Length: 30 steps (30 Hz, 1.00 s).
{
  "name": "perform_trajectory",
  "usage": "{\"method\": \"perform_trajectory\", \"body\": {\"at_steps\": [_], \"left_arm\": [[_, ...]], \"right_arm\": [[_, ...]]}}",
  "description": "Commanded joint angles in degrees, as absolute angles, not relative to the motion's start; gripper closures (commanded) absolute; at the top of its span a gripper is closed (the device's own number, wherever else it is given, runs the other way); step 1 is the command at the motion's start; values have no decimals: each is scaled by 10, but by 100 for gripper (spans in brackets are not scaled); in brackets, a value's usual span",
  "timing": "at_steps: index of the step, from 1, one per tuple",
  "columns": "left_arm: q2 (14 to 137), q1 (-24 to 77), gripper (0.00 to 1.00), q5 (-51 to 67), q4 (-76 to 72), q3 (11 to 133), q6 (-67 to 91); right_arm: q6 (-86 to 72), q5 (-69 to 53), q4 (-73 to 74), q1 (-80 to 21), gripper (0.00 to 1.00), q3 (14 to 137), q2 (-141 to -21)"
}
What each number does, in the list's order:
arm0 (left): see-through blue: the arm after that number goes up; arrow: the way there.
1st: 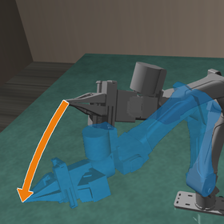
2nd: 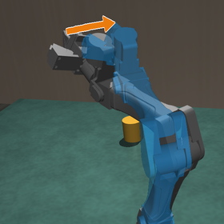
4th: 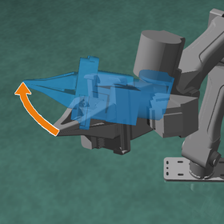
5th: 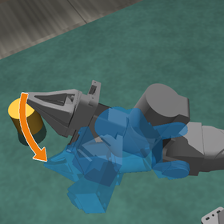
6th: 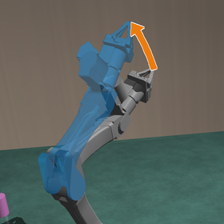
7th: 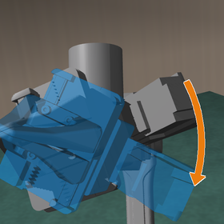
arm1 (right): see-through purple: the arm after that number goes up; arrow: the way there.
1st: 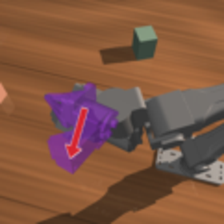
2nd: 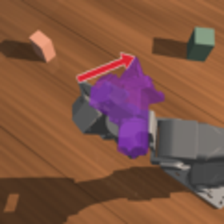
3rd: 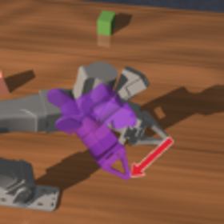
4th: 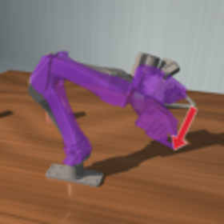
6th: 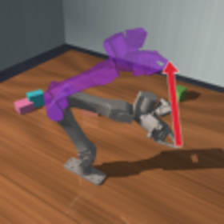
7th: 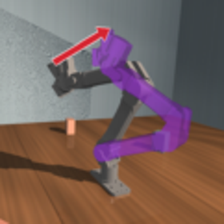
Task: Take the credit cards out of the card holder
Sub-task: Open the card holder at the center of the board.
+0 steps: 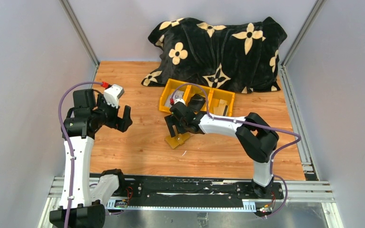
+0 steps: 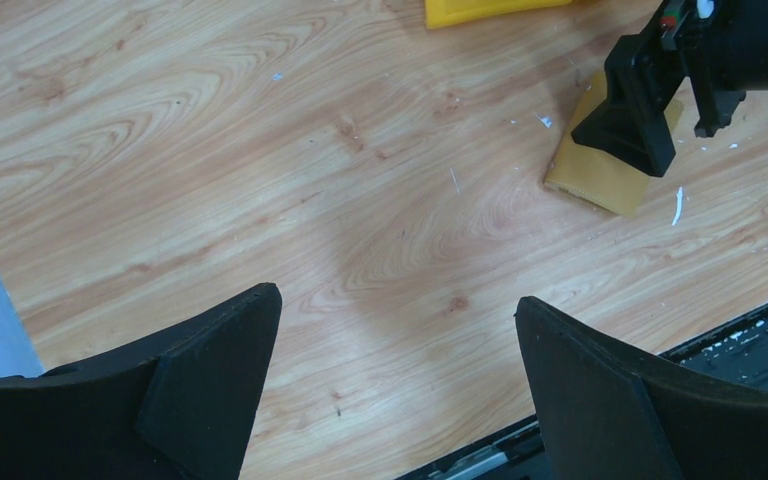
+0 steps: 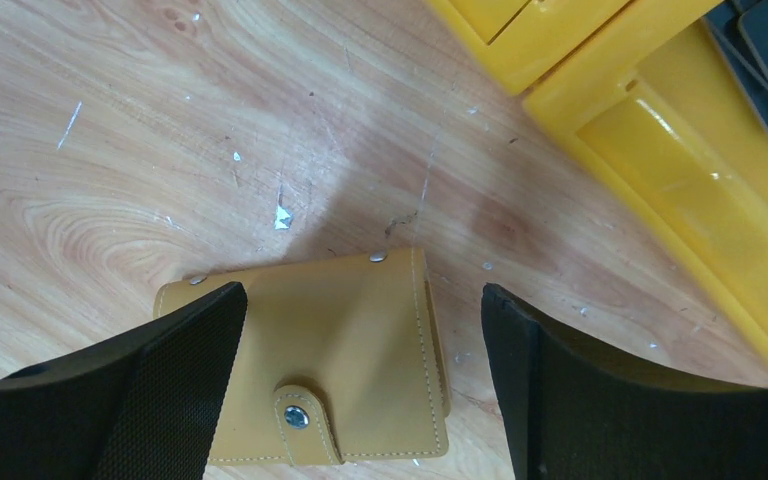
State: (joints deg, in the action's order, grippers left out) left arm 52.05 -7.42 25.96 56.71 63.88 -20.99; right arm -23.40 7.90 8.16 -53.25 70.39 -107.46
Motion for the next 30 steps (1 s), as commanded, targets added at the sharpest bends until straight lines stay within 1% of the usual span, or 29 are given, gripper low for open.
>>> {"method": "perform_trajectory", "body": {"at_steps": [1,7,8,9,13,16,18,19,21,22,23,27,29,30], "left_arm": [[514,-78,0,276,575,655,-210],[515,-78,0,283,575,657,-206],[515,-78,0,283,575,657,-205],[514,-78,0,284,575,657,-204],[511,-78,0,286,575,656,-201],[506,-78,0,287,577,658,-201],[502,-78,0,287,581,659,-204],[501,-78,0,286,582,660,-206],[500,-78,0,285,586,662,-208],[500,-78,0,286,587,662,-209],[500,-78,0,286,588,663,-209],[500,-78,0,289,589,664,-206],[500,-78,0,289,589,665,-205],[500,-78,0,290,590,666,-205]], "right_arm": [[-259,61,97,-537,10,705,-1091],[-296,61,86,-537,21,660,-1076],[-302,59,83,-537,24,655,-1071],[-307,54,80,-537,30,651,-1066],[-330,40,78,-535,46,644,-1059],[-350,20,63,-526,50,628,-1049],[-366,-1,47,-517,51,610,-1040],[-369,-13,44,-513,47,607,-1035],[-372,-23,42,-510,33,601,-1027],[-371,-23,42,-510,30,598,-1023],[-371,-22,45,-510,29,597,-1020],[-379,-14,56,-510,30,588,-1015],[-386,-15,52,-510,34,579,-1014],[-391,-16,50,-510,39,574,-1015]]}}
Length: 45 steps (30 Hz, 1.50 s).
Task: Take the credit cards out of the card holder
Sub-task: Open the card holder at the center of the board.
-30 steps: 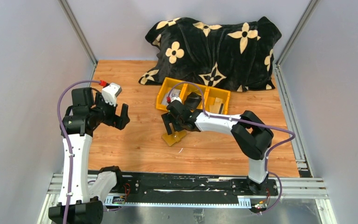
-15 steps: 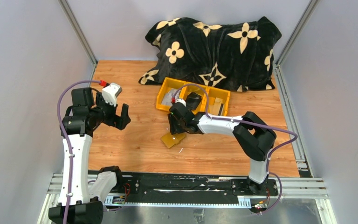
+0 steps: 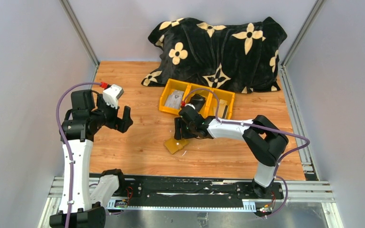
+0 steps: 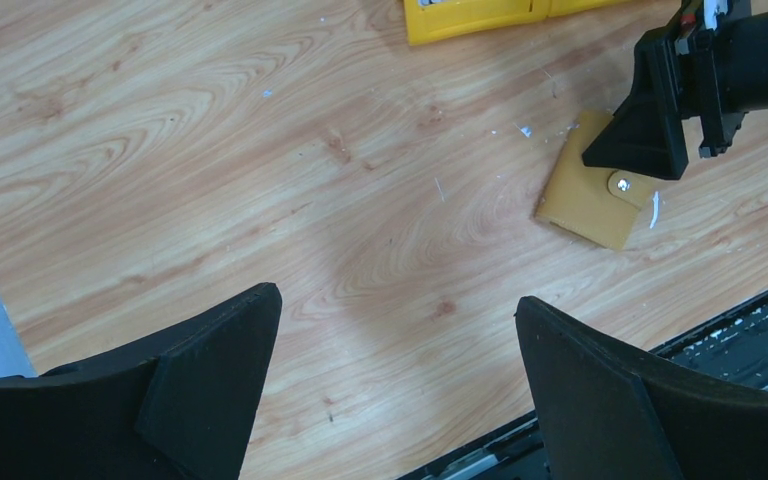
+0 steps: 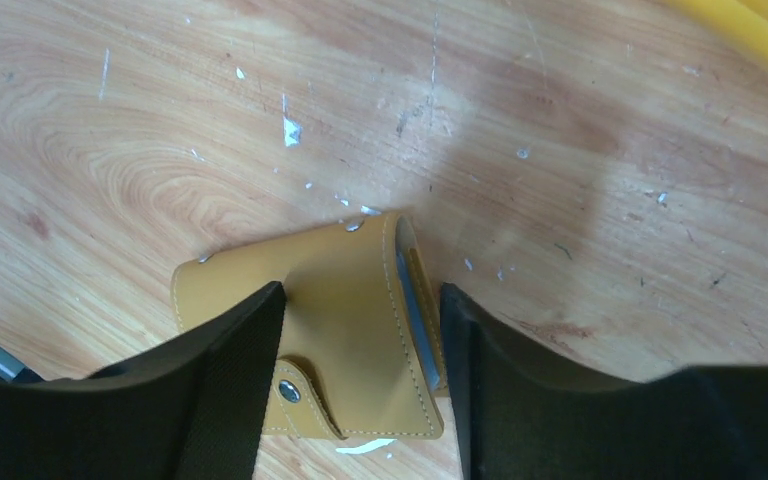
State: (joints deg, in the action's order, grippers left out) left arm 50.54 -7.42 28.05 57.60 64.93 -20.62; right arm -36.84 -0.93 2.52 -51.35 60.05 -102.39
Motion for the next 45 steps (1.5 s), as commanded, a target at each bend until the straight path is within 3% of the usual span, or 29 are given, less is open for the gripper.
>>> {"method": "perform_trajectory", "body": {"at_steps": [1,4,7,9,25,42,45], "left_arm": [[500,-78,0,290,591,666,-205],[500,-78,0,289,593,670,-204],[500,-78,0,292,594,667,-203],[500,-78,0,300,596,664,-202],[492,-63,0,420,596,620,-191],[497,-30,0,566,596,654,-141],[493,-31,4,580,596,656,-136]], "right_arm": [[-395,-17,49,-510,45,570,-1015],[-408,-22,37,-510,62,556,-1012],[-415,-29,35,-509,88,555,-1002],[-416,-47,21,-504,99,557,-989],[-318,-224,-78,-492,100,645,-857],[-395,-404,-206,-492,100,747,-838],[-395,-417,-211,-493,100,753,-835]]}}
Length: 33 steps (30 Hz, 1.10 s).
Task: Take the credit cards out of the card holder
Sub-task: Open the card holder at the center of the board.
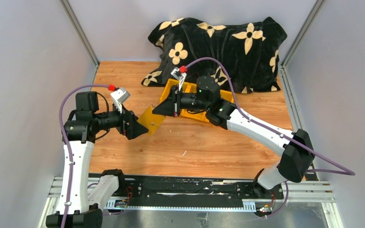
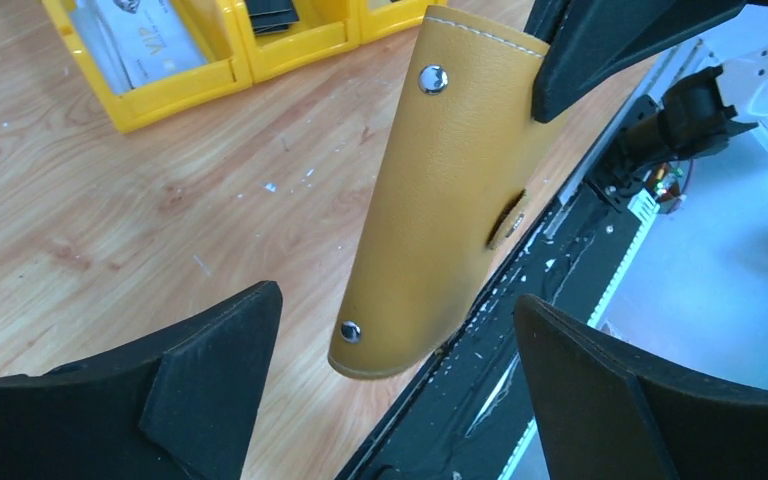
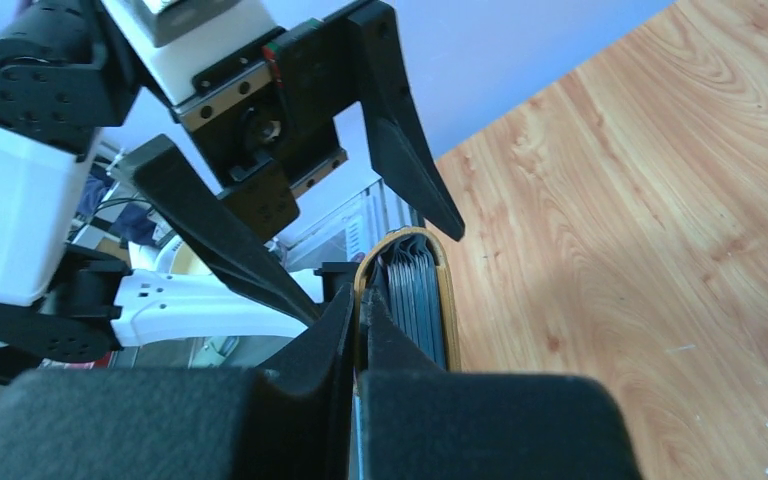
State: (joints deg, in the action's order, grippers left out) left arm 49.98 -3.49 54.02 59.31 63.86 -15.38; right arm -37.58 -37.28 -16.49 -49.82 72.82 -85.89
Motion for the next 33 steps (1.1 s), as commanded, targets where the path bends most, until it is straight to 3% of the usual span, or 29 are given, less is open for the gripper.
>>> {"method": "perform_trajectory", "body": {"at_steps": [1,7,10,12,14,17,21,26,33], "left_arm": [[492,-30,6,586,596,657,-134],[496,-30,35,625,595,667,-122],[497,-30,59,628,595,671,-121],[495,-30,71,626,595,674,-122],[493,-30,80,617,596,679,-122],[487,-30,83,581,597,690,-125],[483,-29,86,530,594,705,-126],[467,-30,86,489,549,701,-79],[429,-30,87,458,453,672,31]], "right_arm": [[-395,-421,-214,-493,100,753,-834],[-388,-432,-221,-495,100,756,-832],[-379,-423,-207,-495,99,765,-836],[-369,-406,-179,-494,83,775,-838],[-354,-360,-132,-495,58,781,-834],[-326,-219,-37,-503,31,780,-807],[-328,-40,60,-527,20,768,-773],[-340,45,74,-584,19,759,-762],[-360,40,73,-632,20,805,-804]]}}
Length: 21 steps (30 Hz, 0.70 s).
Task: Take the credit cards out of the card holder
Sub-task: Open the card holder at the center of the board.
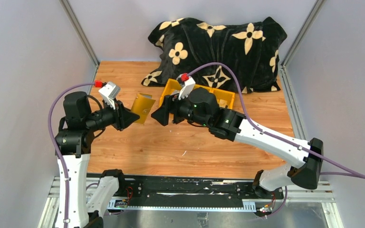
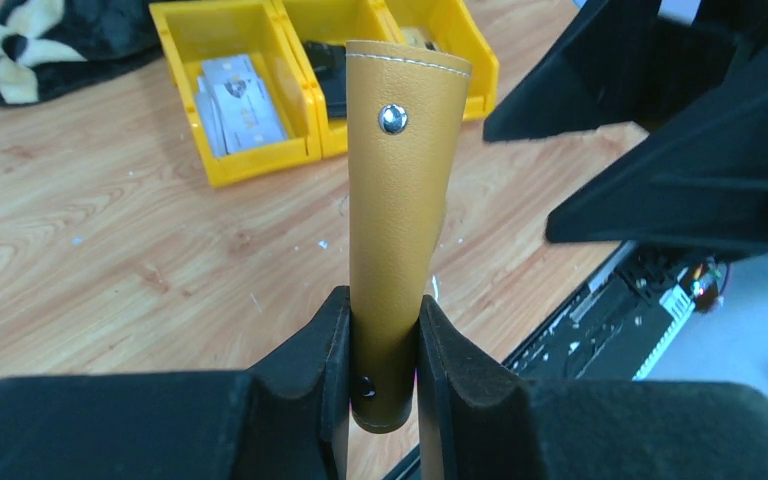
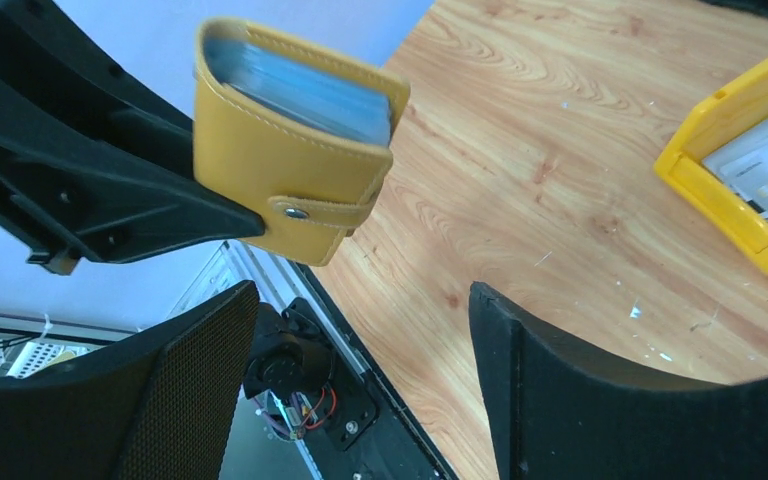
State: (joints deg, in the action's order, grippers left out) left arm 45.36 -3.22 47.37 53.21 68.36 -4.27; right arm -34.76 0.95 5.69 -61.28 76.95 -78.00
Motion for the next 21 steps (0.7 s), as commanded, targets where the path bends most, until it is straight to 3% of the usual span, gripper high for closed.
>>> {"method": "perform_trajectory", "body": {"at_steps": [1,17,21], "left_arm": [[425,-30,87,459,447,671,38],[414,-30,89,474,446,652,48],[415,-30,89,480,446,650,49]], "right_arm": [[-362,38,74,-635,21,813,-811],[-382,12,74,-643,27,897,-897],[-390,31,81,-643,33,898,-903]]}}
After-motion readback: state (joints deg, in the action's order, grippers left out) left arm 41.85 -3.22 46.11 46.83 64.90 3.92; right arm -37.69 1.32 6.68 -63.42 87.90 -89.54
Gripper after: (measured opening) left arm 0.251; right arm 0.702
